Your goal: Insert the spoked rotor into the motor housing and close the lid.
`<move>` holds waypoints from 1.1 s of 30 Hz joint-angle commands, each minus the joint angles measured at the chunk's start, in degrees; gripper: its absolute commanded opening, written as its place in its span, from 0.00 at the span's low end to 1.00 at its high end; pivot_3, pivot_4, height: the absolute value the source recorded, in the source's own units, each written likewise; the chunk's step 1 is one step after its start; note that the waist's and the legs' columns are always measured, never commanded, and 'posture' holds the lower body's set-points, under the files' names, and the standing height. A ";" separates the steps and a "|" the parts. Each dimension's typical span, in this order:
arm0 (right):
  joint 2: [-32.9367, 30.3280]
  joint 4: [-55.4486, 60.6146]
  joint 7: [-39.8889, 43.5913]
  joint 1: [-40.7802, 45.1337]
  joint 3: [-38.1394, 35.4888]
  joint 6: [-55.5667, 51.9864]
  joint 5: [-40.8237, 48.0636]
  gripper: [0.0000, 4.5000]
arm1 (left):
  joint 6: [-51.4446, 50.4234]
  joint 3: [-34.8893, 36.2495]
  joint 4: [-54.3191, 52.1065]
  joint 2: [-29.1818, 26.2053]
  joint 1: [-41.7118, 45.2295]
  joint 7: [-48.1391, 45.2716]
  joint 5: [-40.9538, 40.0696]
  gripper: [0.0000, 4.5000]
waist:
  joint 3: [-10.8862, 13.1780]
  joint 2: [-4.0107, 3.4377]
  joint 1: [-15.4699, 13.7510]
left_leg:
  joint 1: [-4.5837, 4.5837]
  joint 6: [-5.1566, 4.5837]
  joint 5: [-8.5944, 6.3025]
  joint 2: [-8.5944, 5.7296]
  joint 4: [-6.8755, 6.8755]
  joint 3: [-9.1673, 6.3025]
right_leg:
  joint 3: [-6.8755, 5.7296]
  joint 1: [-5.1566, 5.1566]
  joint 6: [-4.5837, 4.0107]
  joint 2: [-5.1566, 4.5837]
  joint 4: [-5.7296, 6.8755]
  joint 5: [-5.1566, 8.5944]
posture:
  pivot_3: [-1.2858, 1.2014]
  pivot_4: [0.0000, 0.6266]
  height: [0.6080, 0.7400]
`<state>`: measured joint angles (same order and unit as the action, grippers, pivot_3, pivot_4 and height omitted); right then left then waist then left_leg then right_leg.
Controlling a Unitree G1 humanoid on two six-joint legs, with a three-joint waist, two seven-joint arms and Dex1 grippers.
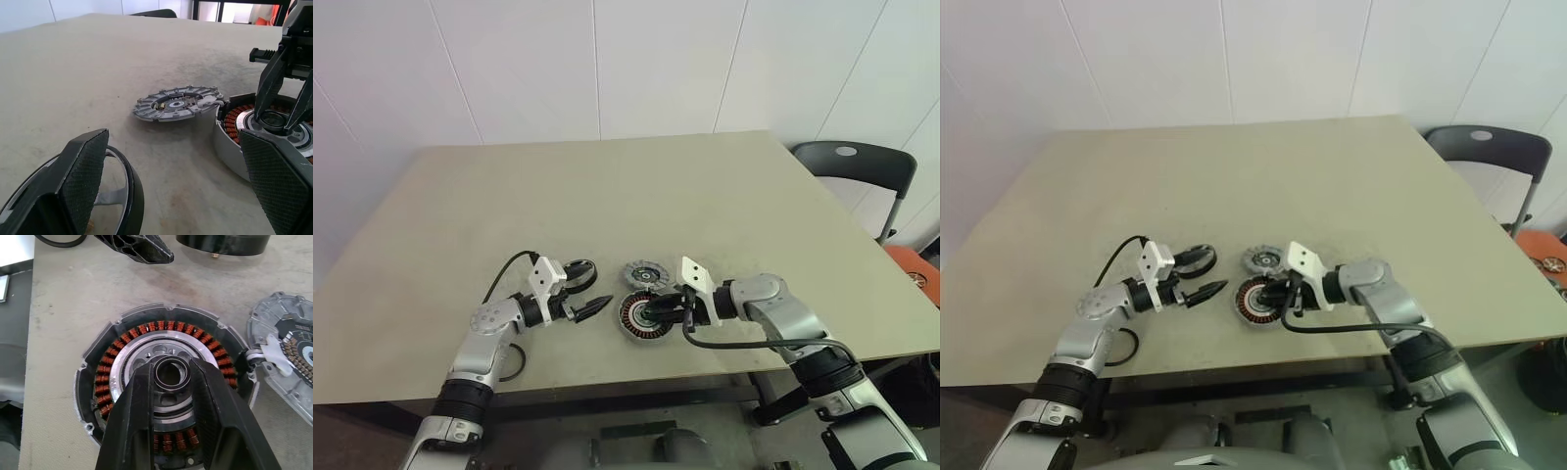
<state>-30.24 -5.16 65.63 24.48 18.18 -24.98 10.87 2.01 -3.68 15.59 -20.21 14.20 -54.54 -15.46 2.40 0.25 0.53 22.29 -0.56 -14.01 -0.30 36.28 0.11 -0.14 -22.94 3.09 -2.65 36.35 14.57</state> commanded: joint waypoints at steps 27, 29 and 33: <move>1.65 -0.13 -0.02 1.39 0.17 0.36 -0.47 0.45 | 0.70 -0.03 -0.85 -0.27 1.03 0.09 1.37 1.00 | -0.01 0.01 0.03 | -0.03 0.00 0.00 0.00 0.05 0.00 | 0.00 0.04 0.05 0.00 0.06 -0.03 | 0.52 0.00 1.00; 1.73 -0.42 -0.23 1.44 0.09 0.68 -0.60 0.60 | 0.76 -0.06 -0.80 -0.26 0.96 0.10 1.42 1.00 | -0.01 0.01 0.07 | -0.05 0.00 0.00 0.00 0.07 0.00 | 0.00 0.06 0.05 0.00 0.06 -0.03 | 0.52 0.00 1.00; 1.83 -0.79 -0.30 1.56 -0.39 1.24 -0.35 0.82 | 0.75 -0.12 -0.86 -0.20 0.85 0.18 1.50 1.00 | -0.01 0.01 0.04 | -0.08 0.00 0.00 0.00 0.15 0.00 | 0.00 0.09 0.01 0.00 0.13 -0.01 | 0.52 0.00 1.00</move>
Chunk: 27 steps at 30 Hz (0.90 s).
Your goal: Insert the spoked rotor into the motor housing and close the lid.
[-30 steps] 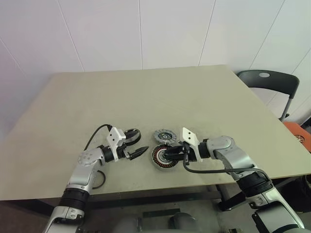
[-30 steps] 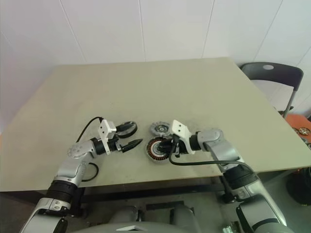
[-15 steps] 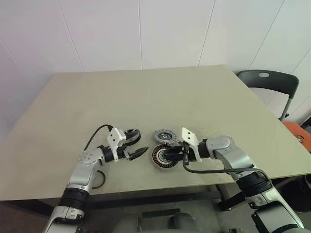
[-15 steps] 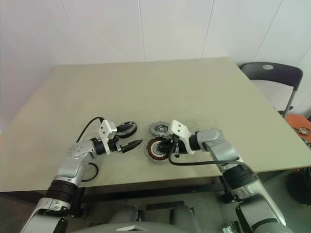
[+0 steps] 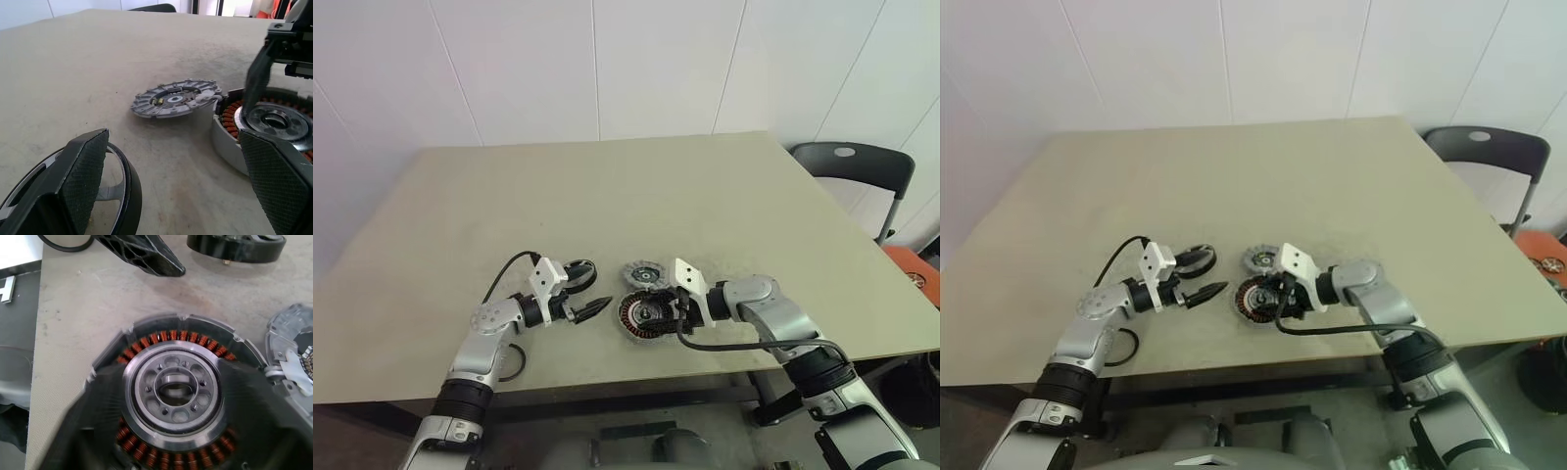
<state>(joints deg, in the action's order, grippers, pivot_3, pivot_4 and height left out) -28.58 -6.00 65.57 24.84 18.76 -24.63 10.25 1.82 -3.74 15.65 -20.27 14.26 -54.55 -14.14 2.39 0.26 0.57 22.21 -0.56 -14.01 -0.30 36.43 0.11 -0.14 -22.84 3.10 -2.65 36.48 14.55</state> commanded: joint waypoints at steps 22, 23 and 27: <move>-2.81 -1.80 1.16 0.55 2.00 3.49 -3.52 0.00 | 1.33 -0.09 0.16 0.42 1.48 0.20 0.42 1.00 | -0.01 0.01 -0.04 | -0.01 0.02 -0.01 0.00 0.61 -0.04 | -0.01 0.10 -0.11 -0.05 0.44 0.08 | 0.52 0.00 1.00; -3.15 -1.75 1.52 0.41 2.18 3.59 -3.54 0.00 | 1.37 -0.09 0.27 0.45 1.58 0.20 0.45 1.00 | -0.01 0.01 -0.02 | -0.04 0.02 -0.02 0.00 0.67 -0.05 | -0.01 0.13 -0.11 -0.05 0.46 0.09 | 0.52 0.00 1.00; -3.64 -1.57 1.75 0.25 2.01 3.55 -3.46 0.00 | 1.59 -0.10 0.68 0.51 1.81 0.12 0.55 1.00 | -0.01 0.02 0.05 | -0.10 0.03 -0.02 0.00 0.68 -0.05 | -0.02 0.18 -0.10 -0.08 0.46 0.10 | 0.52 0.00 1.00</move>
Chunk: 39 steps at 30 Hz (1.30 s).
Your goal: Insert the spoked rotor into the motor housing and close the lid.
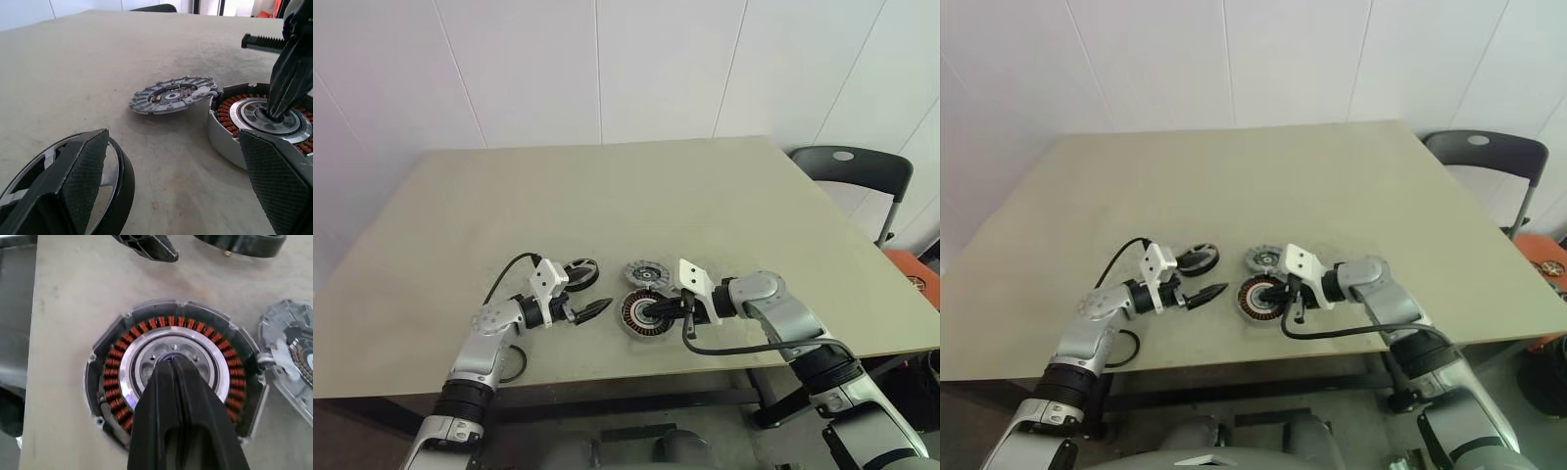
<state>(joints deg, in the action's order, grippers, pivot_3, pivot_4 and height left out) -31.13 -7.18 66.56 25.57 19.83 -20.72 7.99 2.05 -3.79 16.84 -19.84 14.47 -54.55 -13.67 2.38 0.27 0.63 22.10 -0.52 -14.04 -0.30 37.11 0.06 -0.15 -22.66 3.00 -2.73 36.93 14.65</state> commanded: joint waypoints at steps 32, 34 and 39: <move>7.07 1.65 -2.67 -1.69 -2.27 -6.31 5.63 0.00 | 1.19 -0.47 0.22 -0.31 1.27 0.00 1.28 1.00 | 0.01 -0.01 0.11 | 0.20 -0.01 0.00 0.06 -0.20 -0.12 | -0.04 -0.31 -0.02 0.03 0.06 -0.01 | 0.52 0.00 1.00; 7.79 1.74 -3.22 -1.19 -2.97 -7.57 6.27 0.00 | 1.18 -0.50 0.26 -0.32 1.28 -0.02 1.35 1.00 | 0.01 -0.02 0.09 | 0.29 -0.01 0.00 0.06 -0.19 -0.11 | -0.04 -0.40 -0.02 0.03 0.07 -0.02 | 0.52 0.00 1.00; 7.45 2.13 -2.82 -1.37 -2.71 -8.61 6.11 0.00 | 1.10 -0.45 0.25 -0.31 1.24 -0.08 1.58 1.00 | 0.01 -0.02 0.05 | 0.32 0.00 0.00 0.04 -0.16 -0.11 | -0.04 -0.42 -0.03 -0.02 0.06 -0.01 | 0.52 0.00 1.00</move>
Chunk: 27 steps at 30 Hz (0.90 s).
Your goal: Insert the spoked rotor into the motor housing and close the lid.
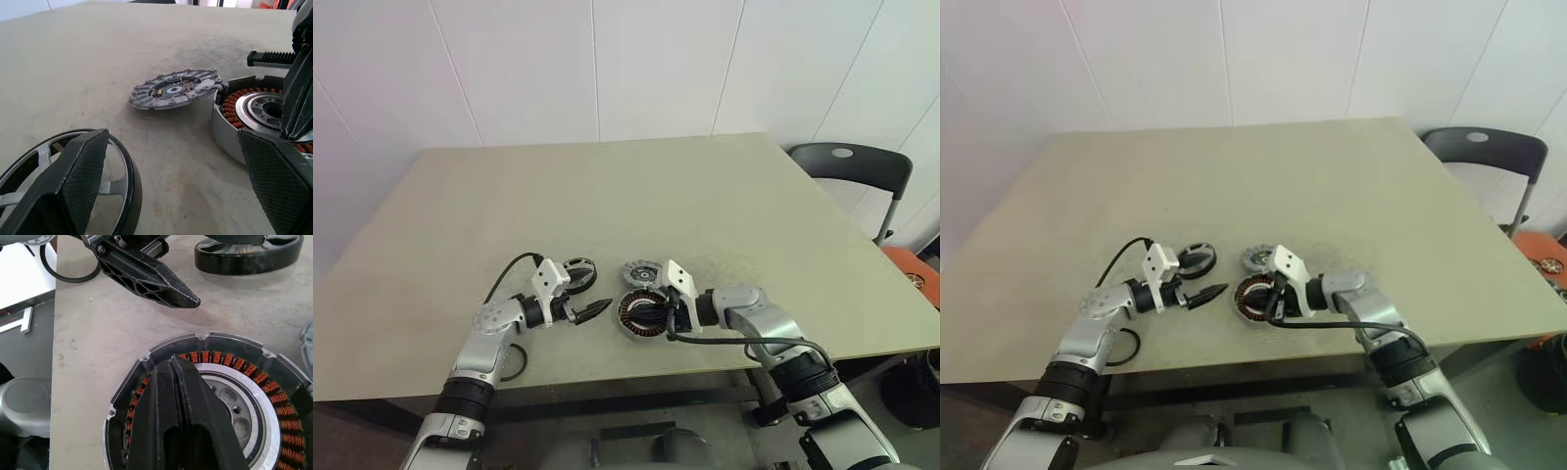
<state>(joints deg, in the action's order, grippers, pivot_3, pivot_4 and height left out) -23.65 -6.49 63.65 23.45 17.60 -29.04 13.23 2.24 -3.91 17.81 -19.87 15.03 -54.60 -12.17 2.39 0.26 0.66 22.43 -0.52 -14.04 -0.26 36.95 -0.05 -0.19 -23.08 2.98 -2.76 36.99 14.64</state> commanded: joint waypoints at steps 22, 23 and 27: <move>-4.03 -4.62 0.77 0.20 -4.64 4.09 1.37 0.00 | 0.91 -1.05 -0.67 -0.12 0.60 0.34 0.36 1.00 | 0.02 -0.01 -0.06 | 0.08 0.00 0.00 -0.02 -0.02 0.00 | -0.01 -0.06 0.00 -0.02 -0.05 0.01 | 0.52 0.00 1.00; -3.21 -4.94 -0.05 0.72 -5.48 4.04 2.04 0.00 | 0.90 -1.07 -0.70 -0.10 0.60 0.39 0.35 1.00 | 0.02 -0.01 -0.05 | 0.08 0.00 0.00 -0.02 -0.02 0.00 | -0.01 -0.06 0.00 -0.02 -0.05 0.01 | 0.52 0.00 1.00; -1.20 -4.74 -0.65 2.59 -8.54 2.50 5.24 0.00 | 0.88 -0.61 -0.58 0.22 0.80 1.90 0.59 1.00 | 0.03 -0.02 -0.05 | 0.10 0.00 0.00 -0.02 -0.02 0.01 | 0.00 -0.07 0.00 -0.02 -0.04 0.01 | 0.52 0.00 1.00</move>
<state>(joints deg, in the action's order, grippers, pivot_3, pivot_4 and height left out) -25.36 -12.25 63.09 23.87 11.82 -26.05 16.09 2.23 -5.11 17.89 -19.83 15.01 -53.82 -11.76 2.42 0.24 0.61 22.53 -0.52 -14.04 -0.28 36.93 -0.04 -0.19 -23.16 2.98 -2.78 36.95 14.64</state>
